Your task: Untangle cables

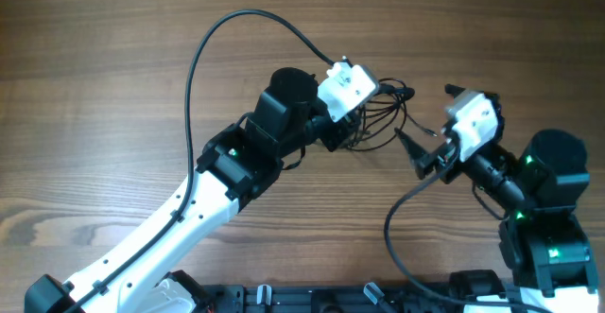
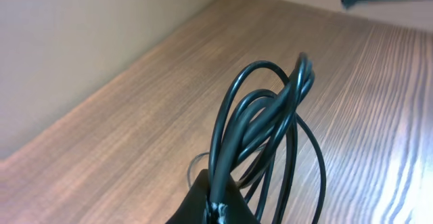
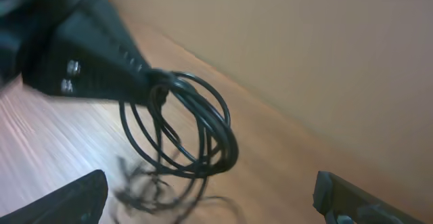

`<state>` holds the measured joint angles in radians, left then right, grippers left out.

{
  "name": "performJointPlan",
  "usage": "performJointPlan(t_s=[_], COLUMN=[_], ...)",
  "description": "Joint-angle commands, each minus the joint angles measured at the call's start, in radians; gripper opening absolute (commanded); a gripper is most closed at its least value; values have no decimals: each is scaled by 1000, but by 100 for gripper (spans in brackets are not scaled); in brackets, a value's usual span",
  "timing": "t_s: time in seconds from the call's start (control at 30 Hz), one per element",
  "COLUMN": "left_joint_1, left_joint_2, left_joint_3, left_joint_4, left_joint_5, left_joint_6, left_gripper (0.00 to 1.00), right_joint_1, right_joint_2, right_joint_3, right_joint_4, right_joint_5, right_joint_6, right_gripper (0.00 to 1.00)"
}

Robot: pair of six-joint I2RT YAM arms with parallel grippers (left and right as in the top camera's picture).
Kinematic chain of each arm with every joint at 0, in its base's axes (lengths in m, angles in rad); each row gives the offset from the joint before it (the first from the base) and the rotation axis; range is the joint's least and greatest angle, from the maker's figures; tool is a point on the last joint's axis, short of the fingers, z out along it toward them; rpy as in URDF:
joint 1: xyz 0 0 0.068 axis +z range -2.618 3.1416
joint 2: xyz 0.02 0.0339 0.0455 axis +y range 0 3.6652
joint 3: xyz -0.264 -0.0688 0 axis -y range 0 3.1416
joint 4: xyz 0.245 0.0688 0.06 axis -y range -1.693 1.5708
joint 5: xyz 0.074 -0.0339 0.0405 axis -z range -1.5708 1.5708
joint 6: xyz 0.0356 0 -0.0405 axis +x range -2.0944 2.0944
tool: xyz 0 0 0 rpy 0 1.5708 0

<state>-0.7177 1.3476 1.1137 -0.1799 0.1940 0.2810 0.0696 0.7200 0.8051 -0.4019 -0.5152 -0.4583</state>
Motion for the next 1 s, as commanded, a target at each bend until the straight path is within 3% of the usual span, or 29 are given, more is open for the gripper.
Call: performJointPlan(t_s=[0.0, 0.17, 0.3, 0.33, 0.43, 0.47, 0.57, 0.8, 0.87, 0.97], left_joint_1=[2, -10, -40, -52, -80, -84, -84, -68, -62, -62], left_joint_2=[-24, -24, -24, -24, -24, -24, -24, -24, -24, -24], left_joint_3=[4, 4, 4, 4, 4, 4, 4, 4, 4, 4], left_joint_4=[3, 5, 32, 42, 79, 86, 87, 69, 49, 42], left_joint_5=[-12, 61, 64, 68, 67, 67, 67, -54, -48, 47], left_joint_6=[193, 406, 423, 423, 422, 421, 344, -188, -266, -290], left_gripper=[4, 4, 4, 4, 4, 4, 4, 4, 4, 4], right_joint_1=[4, 4, 4, 4, 4, 4, 4, 4, 4, 4], right_joint_2=[-7, -6, -6, -6, -6, -6, -6, -6, -6, -6], right_joint_3=[19, 19, 19, 19, 19, 19, 19, 19, 19, 19], right_joint_4=[-1, 18, 17, 16, 3, -8, -11, -4, 5, 26], right_joint_5=[14, -2, -100, -116, -115, -115, -113, -64, -41, -39], right_joint_6=[-303, -383, -384, -384, -383, -383, -380, -320, -271, -232], right_gripper=[100, 100, 97, 89, 9, 4, 4, 4, 4, 4])
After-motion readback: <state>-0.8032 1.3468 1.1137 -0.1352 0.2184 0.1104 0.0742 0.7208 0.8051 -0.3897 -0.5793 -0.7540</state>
